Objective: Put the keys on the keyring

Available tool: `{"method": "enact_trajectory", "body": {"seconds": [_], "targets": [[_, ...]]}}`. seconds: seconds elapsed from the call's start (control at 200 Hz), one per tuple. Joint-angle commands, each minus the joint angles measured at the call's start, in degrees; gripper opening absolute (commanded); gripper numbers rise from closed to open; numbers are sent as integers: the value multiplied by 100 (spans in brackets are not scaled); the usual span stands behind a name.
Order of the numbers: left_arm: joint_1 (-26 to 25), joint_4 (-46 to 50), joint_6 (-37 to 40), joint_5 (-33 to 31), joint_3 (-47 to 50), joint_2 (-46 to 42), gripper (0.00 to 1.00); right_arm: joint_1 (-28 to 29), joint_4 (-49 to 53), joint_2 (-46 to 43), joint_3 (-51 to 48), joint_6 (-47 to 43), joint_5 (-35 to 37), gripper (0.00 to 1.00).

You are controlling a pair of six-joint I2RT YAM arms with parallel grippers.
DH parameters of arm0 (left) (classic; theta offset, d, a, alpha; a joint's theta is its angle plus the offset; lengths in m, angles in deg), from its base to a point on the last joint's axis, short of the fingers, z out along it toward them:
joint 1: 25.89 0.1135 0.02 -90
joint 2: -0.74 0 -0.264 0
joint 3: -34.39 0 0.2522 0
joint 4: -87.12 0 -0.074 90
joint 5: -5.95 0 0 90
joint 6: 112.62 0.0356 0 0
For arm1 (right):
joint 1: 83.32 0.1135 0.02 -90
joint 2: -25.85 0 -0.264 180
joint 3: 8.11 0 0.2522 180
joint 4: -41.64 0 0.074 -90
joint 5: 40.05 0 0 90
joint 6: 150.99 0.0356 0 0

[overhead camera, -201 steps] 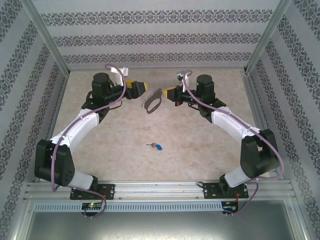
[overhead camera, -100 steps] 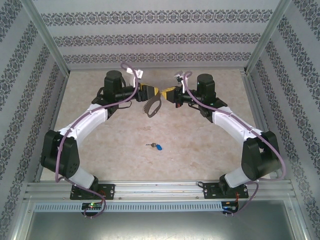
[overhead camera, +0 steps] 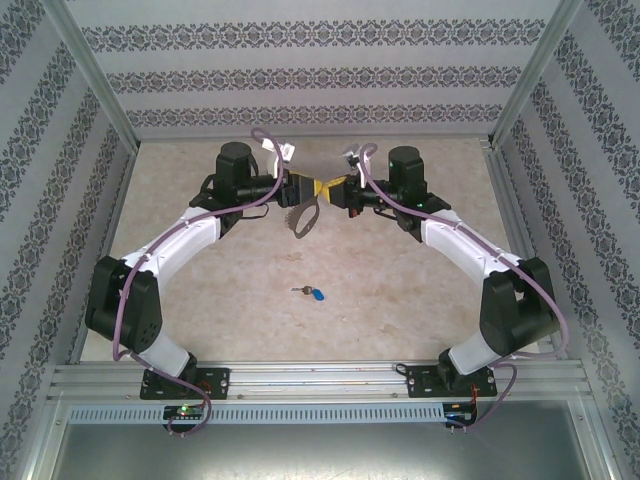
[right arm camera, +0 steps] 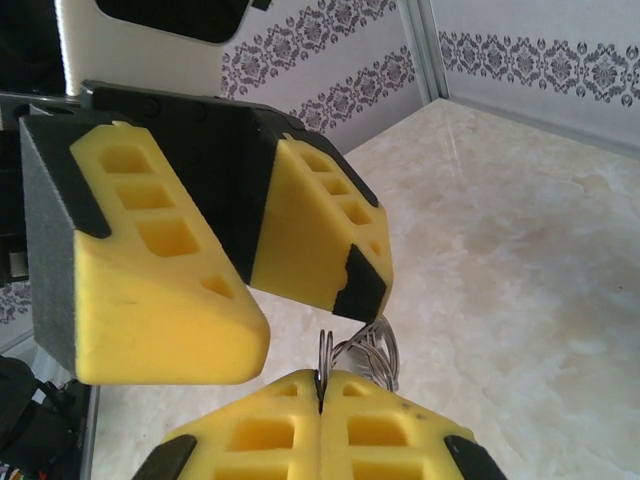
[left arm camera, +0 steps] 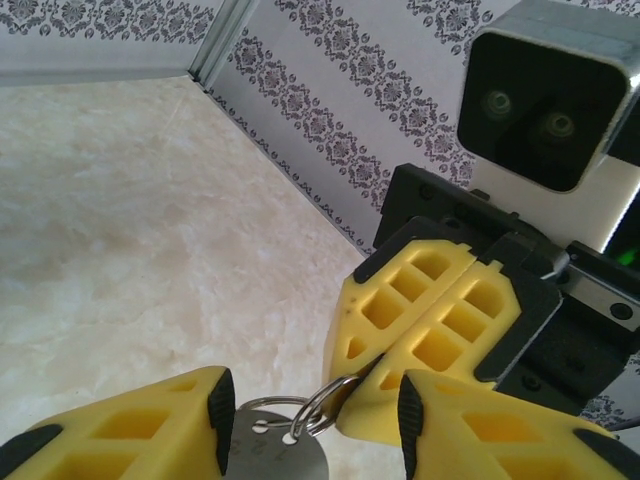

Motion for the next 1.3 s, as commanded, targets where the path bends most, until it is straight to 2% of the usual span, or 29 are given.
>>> {"method": "enact_trajectory", "body": {"seconds": [0.0, 0.525, 0.699, 1.164, 1.294], "targets": [[-93, -150, 101, 314, -74, 0, 42, 68, -58, 50, 184, -186, -192, 0], [-107, -424, 72, 751, 219, -23, 26, 16, -35, 112, 239, -176, -170, 0], [-107, -310, 276, 781, 305, -129, 25, -37, -11, 178, 309, -139, -269, 0], [-114, 320, 983, 865, 320, -254, 24, -299, 622, 544, 811, -298, -1313, 0], [-113, 351, 1050, 749, 298, -228, 19, -306, 693, 596, 852, -323, -1352, 0]]}}
